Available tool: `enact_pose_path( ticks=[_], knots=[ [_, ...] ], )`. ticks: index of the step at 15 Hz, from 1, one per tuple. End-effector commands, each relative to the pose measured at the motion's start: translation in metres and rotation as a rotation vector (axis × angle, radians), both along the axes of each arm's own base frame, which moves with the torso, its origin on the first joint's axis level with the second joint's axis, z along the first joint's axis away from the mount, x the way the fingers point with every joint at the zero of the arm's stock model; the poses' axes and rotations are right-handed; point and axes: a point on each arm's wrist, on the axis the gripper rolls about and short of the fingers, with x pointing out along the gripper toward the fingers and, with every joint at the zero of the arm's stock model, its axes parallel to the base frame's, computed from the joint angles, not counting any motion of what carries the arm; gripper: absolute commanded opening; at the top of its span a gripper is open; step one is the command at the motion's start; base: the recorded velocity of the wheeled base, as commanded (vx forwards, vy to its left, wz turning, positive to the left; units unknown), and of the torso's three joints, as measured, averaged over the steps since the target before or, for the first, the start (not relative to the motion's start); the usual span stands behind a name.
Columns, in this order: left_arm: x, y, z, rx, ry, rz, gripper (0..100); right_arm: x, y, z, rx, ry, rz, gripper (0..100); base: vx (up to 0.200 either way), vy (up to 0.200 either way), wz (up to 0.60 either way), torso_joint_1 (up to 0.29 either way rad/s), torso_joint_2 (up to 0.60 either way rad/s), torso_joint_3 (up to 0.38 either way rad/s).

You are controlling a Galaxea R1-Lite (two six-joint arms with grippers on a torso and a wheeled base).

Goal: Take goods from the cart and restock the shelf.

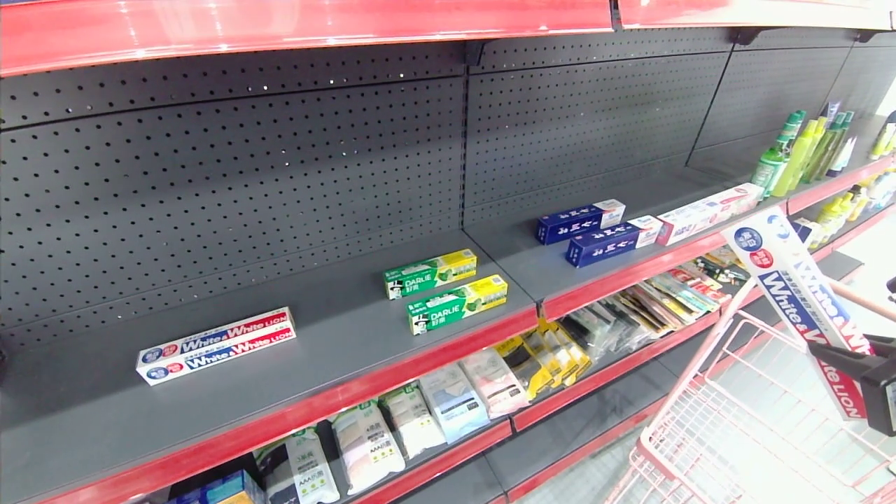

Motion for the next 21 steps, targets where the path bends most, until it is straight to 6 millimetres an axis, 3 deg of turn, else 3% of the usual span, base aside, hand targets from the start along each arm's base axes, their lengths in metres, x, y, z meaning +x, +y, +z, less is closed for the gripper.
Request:
enact_pose_path(
  ticks=[1, 14, 21],
  knots=[
    [0.0, 0.0, 0.0001, 0.0, 0.0, 0.0, 100, 0.0001, 0.0001, 0.0008, -0.001, -0.003, 0.002, 0, 0.0, 0.0, 0.0, 0.0, 0.0, 0.0],
    [0.0001, 0.0, -0.0003, 0.0, 0.001, 0.0, 100, -0.0014, -0.0001, 0.0003, -0.003, -0.005, -0.001, 0, 0.0, 0.0, 0.6, 0.004, 0.0, 0.0],
    [0.0, 0.0, 0.0001, 0.0, 0.0, 0.0, 100, 0.0075, 0.0004, 0.0014, 0.107, -0.045, -0.009, 0, 0.0, 0.0, 0.0, 0.0, 0.0, 0.0]
  ],
)
